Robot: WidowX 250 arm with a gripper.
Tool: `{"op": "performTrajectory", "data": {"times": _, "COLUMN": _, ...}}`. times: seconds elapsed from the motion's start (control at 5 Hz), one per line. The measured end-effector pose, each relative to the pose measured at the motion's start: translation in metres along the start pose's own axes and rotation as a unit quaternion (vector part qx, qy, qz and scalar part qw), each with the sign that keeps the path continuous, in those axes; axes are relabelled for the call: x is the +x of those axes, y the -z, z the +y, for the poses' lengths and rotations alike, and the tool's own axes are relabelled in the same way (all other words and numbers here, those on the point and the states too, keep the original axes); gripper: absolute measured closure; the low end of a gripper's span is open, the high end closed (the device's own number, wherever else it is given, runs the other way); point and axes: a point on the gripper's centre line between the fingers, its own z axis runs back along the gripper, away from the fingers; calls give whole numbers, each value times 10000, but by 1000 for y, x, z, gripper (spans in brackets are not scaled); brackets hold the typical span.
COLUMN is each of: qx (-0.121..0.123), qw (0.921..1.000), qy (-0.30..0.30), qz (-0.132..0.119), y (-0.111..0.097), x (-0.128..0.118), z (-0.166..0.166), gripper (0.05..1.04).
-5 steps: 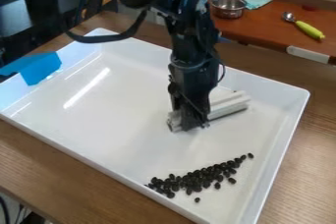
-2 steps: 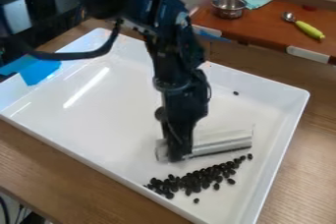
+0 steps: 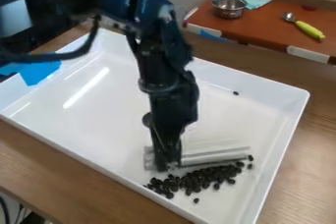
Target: Sweep into pile
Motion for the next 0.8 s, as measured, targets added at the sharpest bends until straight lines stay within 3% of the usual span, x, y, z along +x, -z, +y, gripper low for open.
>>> {"op": "performTrajectory", "data": {"times": 0.2, "qx": 503, "qw": 9980, "qy": -376, "qz": -38, "y": -13, "x": -9, "z": 21, "gripper": 705}}
{"op": "performTrajectory", "data": {"times": 0.6, "qx": 687, "qw": 9869, "qy": -1447, "qz": -169, "y": -50, "x": -48, "z": 85, "gripper": 705}}
{"op": "performTrajectory", "data": {"times": 0.8, "qx": 653, "qw": 9793, "qy": -1915, "qz": 50, "y": -46, "x": -81, "z": 116, "gripper": 705}}
